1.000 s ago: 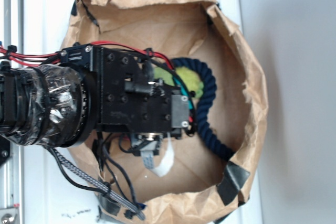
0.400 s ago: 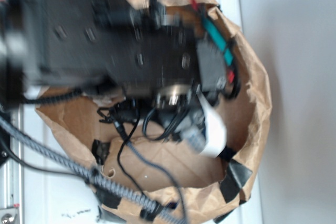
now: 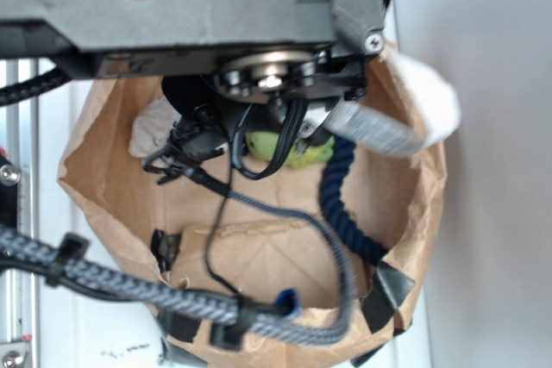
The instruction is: Grab the shell.
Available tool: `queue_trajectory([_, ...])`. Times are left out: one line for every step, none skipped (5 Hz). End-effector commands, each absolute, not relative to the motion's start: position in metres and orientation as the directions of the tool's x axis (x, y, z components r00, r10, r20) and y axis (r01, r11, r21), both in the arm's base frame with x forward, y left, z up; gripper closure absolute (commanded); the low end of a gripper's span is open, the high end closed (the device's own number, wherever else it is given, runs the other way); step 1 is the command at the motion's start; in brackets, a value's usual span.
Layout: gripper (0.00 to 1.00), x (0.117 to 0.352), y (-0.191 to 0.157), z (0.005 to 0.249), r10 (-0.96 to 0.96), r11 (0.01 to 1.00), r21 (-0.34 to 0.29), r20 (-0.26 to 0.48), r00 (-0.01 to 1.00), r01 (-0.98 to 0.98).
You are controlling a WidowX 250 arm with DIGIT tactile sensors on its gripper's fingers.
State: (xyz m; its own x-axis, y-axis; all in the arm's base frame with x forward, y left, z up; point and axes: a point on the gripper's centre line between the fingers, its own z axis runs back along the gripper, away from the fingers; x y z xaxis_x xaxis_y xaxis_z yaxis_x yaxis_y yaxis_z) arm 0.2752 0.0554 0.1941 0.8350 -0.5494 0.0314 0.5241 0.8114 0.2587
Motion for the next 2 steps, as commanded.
queue_trajectory([1.0, 0.2725, 0.0333, 0.2204, -0.371, 0.923, 0.16, 0.137, 0.918, 0.349])
queue_trajectory([1.0, 0.2669, 0.0322, 0.2187, -0.378, 0.921, 0.155, 0.122, 0.918, 0.358])
